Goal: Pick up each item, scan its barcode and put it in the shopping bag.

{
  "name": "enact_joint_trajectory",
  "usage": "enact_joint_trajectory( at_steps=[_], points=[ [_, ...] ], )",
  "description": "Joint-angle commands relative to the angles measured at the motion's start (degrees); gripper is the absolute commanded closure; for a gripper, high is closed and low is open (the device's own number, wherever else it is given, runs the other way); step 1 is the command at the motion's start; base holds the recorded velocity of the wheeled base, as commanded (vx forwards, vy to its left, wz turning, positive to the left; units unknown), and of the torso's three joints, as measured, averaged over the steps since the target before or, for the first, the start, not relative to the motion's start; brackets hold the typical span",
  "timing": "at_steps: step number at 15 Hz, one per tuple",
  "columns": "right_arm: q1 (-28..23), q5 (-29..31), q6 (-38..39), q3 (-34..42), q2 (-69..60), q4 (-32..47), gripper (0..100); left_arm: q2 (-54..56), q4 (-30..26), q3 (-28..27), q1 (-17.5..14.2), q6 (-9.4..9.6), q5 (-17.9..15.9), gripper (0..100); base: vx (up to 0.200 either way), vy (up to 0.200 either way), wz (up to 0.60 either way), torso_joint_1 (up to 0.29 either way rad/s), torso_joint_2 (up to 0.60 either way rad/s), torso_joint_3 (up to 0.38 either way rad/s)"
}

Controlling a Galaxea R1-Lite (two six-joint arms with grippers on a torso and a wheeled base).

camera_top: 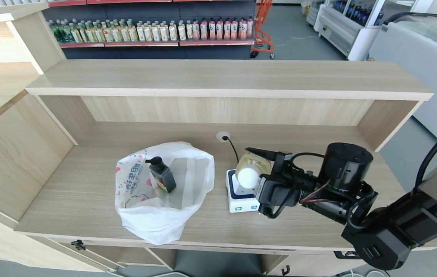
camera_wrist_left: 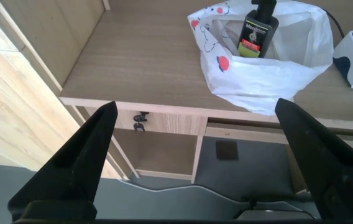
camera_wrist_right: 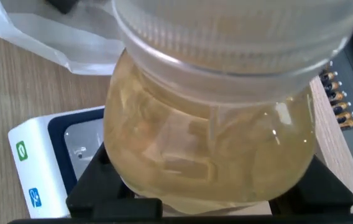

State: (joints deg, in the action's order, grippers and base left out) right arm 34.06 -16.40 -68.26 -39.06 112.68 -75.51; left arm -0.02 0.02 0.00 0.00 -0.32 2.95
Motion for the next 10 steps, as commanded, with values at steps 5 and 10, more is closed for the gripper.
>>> enact_joint_trajectory(
  at_steps=[5,10],
  points=[
    [-0.22,-2.41,-1.00,2.32,0.35,-0.87,100,0.02,0.06,0.00,0.00,-0.03,0.04,0,0.000,0.000,0.00,0.000,0.00,0.000],
    [-0.49,-4.61,-1.53,3.38,0.61,-0.87,100,0.02,0.06,0.00,0.00,-0.03,0.04,0,0.000,0.000,0.00,0.000,0.00,0.000]
  ],
)
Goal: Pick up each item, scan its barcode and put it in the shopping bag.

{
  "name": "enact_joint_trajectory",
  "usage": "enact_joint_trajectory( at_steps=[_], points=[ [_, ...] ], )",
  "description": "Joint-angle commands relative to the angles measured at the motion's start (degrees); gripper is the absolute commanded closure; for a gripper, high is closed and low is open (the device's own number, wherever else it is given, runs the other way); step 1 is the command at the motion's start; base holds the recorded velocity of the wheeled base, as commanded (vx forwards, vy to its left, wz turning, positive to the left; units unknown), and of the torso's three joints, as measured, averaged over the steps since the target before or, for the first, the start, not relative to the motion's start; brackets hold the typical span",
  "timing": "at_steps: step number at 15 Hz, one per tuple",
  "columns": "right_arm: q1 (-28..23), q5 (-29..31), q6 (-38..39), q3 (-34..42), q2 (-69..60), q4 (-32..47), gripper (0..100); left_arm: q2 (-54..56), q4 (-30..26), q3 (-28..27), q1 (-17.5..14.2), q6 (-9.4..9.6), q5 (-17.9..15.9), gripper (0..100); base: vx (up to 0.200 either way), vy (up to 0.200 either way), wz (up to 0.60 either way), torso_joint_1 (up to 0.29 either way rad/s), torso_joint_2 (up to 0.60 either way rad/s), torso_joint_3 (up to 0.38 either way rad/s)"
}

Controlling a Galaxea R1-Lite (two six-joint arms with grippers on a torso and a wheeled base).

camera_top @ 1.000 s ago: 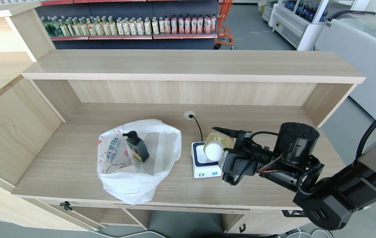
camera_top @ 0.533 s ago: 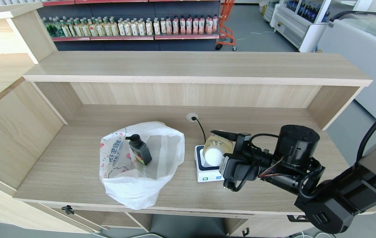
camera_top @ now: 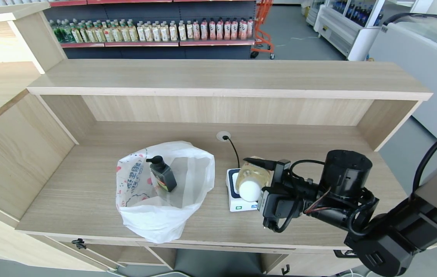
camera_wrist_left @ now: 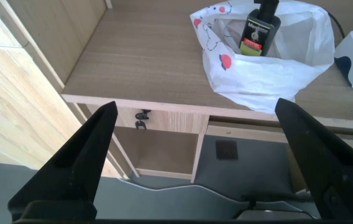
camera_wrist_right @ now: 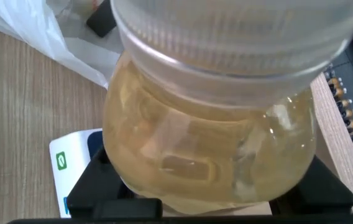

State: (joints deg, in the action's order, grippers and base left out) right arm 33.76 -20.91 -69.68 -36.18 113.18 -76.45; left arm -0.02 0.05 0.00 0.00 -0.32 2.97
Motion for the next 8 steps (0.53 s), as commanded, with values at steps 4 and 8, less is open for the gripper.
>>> enact_joint_trajectory(
  at_steps=[4,8],
  points=[
    [-0.18,-0.89,-1.42,4.45,0.03,-0.02,100,0.02,0.04,0.00,0.00,-0.03,0.01,0,0.000,0.000,0.00,0.000,0.00,0.000],
    [-1.24,-3.09,-3.88,4.45,0.47,0.07,100,0.02,-0.05,0.00,0.00,-0.03,0.01,0,0.000,0.000,0.00,0.000,0.00,0.000]
  ],
)
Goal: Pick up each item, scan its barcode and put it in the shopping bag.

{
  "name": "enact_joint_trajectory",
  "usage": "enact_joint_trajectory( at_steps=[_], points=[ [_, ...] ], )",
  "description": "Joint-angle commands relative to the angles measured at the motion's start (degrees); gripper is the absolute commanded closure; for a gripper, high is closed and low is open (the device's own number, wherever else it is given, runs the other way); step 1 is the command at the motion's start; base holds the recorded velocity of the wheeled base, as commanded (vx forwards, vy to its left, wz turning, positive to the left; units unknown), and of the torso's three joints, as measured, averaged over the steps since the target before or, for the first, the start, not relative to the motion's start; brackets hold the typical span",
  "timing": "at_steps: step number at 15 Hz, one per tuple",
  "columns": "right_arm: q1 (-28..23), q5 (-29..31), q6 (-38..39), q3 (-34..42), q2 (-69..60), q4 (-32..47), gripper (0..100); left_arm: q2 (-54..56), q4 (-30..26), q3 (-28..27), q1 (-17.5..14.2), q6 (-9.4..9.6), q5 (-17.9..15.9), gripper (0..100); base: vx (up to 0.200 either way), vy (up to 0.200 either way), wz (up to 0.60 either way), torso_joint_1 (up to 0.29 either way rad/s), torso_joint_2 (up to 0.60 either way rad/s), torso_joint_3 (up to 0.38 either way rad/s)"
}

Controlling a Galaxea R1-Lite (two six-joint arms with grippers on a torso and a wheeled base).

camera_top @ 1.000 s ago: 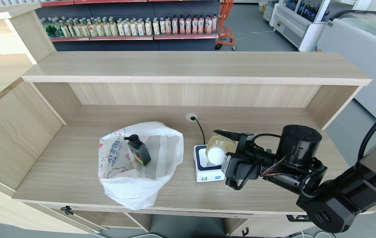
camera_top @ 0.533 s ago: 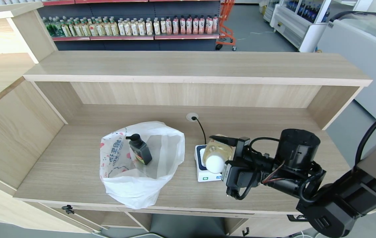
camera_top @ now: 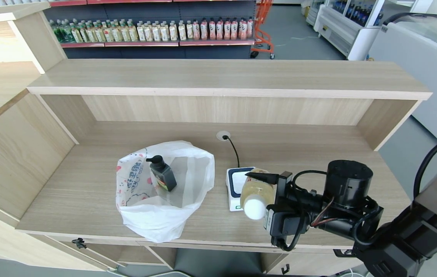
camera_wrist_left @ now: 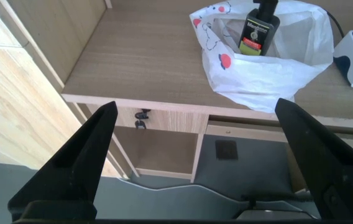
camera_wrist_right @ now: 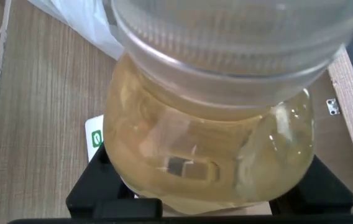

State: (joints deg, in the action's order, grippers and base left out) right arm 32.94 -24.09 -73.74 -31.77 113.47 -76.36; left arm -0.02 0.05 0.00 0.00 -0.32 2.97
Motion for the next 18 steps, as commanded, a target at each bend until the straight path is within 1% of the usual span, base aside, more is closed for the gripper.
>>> enact_joint_trajectory(
  at_steps=[1,4,7,13,18],
  points=[
    [-1.03,-0.78,-0.88,-0.05,0.26,0.16,100,0.02,0.04,0.00,0.00,-0.03,0.01,0,0.000,0.000,0.00,0.000,0.00,0.000],
    [-1.12,-1.05,-1.32,-0.05,0.35,0.25,100,0.02,0.04,0.00,0.00,-0.03,0.01,0,0.000,0.000,0.00,0.000,0.00,0.000],
    [-2.44,-3.33,-3.34,-0.93,0.70,0.69,100,0.02,0.04,0.00,0.00,-0.03,0.01,0,0.000,0.000,0.00,0.000,0.00,0.000],
    [-2.53,-3.77,-3.51,-2.07,1.40,0.60,100,0.02,-0.05,0.00,0.00,-0.03,0.01,0,0.000,0.000,0.00,0.000,0.00,0.000],
    [-3.23,-3.77,-5.27,-2.68,1.84,0.60,100,0.02,0.04,0.00,0.00,-0.03,0.01,0,0.000,0.000,0.00,0.000,0.00,0.000]
  ],
)
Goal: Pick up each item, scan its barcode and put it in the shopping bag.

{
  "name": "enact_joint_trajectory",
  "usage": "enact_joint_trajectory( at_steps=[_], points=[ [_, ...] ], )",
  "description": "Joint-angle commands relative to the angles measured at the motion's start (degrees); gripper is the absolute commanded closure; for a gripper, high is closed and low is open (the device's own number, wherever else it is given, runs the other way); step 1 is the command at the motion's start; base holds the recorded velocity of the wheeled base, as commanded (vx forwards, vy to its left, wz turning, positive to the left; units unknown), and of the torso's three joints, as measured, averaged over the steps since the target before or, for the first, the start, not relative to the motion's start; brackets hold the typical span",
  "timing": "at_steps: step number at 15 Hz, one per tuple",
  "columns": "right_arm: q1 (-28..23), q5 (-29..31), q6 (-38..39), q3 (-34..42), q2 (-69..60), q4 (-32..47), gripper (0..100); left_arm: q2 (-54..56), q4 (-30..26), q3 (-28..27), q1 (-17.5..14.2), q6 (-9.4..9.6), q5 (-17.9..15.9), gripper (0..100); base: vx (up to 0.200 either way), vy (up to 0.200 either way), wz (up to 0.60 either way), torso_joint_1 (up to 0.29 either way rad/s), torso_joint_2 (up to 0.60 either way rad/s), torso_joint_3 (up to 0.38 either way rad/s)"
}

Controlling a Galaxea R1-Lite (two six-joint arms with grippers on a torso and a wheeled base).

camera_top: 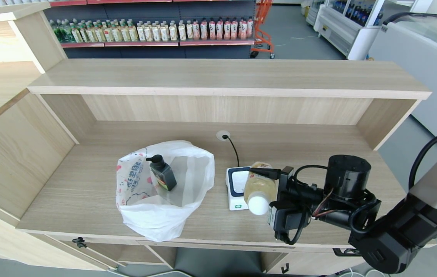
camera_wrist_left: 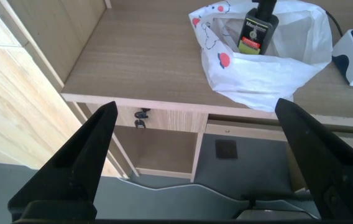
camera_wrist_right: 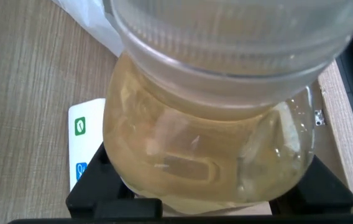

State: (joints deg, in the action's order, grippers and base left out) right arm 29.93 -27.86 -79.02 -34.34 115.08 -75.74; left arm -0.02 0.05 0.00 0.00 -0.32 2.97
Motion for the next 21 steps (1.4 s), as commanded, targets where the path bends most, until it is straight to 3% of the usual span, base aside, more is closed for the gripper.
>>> enact_joint_trajectory(
  at_steps=[1,18,21],
  points=[
    [-0.31,-0.01,-0.26,-0.29,0.32,-0.02,100,0.02,0.04,0.00,0.00,0.05,0.01,0,0.000,0.000,0.00,0.000,0.00,0.000],
    [-0.13,0.43,-0.08,-0.20,0.67,-0.64,100,0.02,0.04,0.00,0.00,0.05,0.01,0,0.000,0.000,0.00,0.000,0.00,0.000],
    [1.62,0.87,4.05,1.56,-3.46,-0.64,100,0.02,0.04,0.00,0.00,0.05,0.01,0,0.000,0.000,0.00,0.000,0.00,0.000]
  ],
)
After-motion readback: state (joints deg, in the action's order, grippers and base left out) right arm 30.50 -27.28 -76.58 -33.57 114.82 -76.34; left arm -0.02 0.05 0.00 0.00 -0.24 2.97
